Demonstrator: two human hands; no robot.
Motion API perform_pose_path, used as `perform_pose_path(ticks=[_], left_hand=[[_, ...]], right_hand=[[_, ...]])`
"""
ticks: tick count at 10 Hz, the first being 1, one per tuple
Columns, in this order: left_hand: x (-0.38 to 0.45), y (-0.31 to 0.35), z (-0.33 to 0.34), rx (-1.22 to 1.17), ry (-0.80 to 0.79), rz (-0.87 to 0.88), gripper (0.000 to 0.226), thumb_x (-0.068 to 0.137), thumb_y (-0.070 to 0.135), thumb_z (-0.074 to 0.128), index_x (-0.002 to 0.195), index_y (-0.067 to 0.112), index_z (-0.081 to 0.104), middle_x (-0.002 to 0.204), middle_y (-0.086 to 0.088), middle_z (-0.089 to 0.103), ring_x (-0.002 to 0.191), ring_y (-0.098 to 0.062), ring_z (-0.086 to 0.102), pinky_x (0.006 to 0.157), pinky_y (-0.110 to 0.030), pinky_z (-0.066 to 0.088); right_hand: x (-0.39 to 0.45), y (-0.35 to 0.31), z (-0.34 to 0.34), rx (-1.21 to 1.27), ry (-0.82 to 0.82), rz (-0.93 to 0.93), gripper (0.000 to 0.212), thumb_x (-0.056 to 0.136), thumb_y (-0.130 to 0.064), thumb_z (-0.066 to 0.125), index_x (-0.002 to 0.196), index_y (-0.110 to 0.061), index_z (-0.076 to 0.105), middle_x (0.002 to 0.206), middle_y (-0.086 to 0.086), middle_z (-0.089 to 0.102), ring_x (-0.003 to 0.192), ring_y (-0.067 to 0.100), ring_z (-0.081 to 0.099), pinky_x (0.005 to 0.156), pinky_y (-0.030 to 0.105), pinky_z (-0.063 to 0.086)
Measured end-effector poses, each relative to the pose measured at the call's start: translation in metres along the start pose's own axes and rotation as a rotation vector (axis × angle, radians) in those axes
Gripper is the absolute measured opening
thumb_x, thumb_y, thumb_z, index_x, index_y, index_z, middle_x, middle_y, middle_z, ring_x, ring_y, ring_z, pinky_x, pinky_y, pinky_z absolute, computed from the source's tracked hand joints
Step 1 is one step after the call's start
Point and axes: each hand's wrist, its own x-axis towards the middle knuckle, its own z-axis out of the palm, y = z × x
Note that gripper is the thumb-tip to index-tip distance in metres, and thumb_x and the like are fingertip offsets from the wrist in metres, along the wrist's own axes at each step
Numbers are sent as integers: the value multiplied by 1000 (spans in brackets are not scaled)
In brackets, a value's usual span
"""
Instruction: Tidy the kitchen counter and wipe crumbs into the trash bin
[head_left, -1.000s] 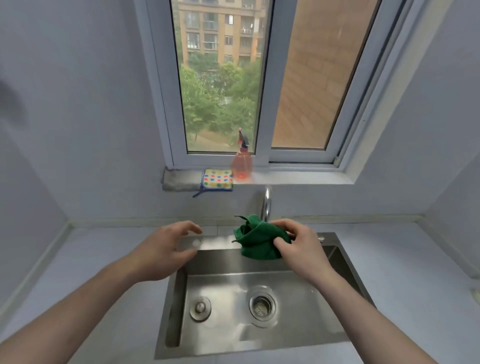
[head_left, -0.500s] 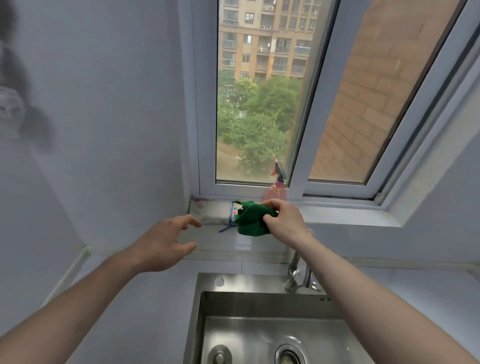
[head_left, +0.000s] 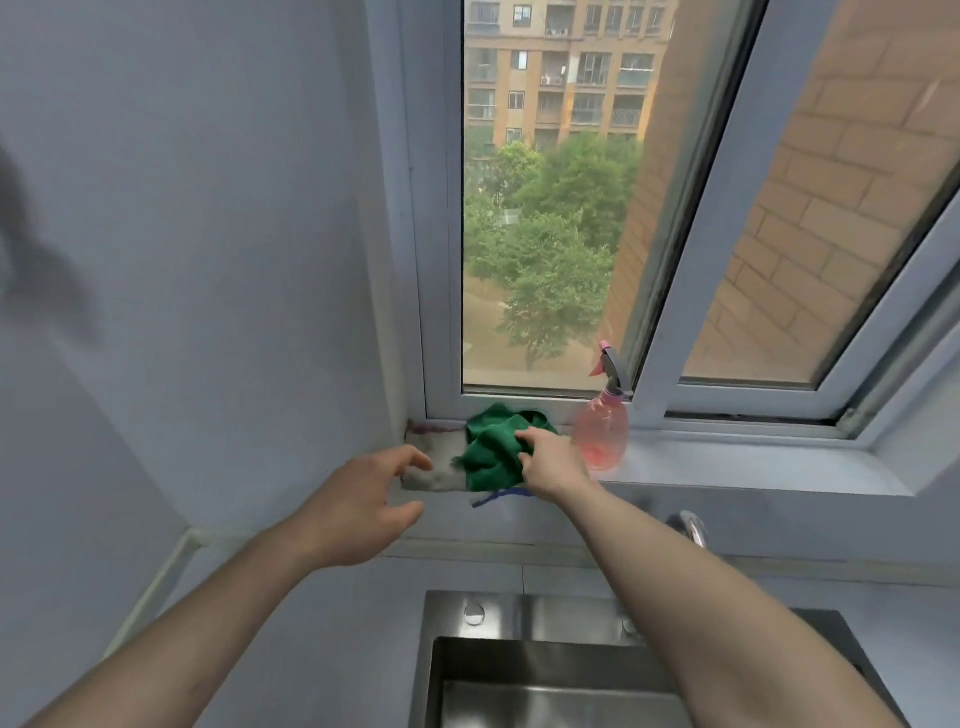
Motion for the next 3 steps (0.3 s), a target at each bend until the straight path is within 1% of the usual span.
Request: perform_pose_path(ticks=[1,2,3], left_hand=[[5,2,3,-7,-14,7,39,89,38,67,127,41,56,132,15,62,123,-3,55,101,-27,48],[3,6,8,-5,-6,23,38,89,35,68,126,39,57,132,15,62,121,-4,56,99,-24,47],[-2,18,5,-23,14,53,39,89,33,69,126,38,58,131,14,63,118,-4,57,95,-22,46]], right_hand=[[0,7,10,18,-21,1,49,101,-17,52,149,-26,50,159,-4,42,143,23,42,111,33,38],[-13,3,-1,-2,-31,-40,51,101,-21,54,151,-26,48,163,-3,35,147,23,36,117,37,34],[-33,-5,-18,41,22,-109,51,98,-21,57,149,-26,50,162,-1,37,146,23,37,119,37,30]])
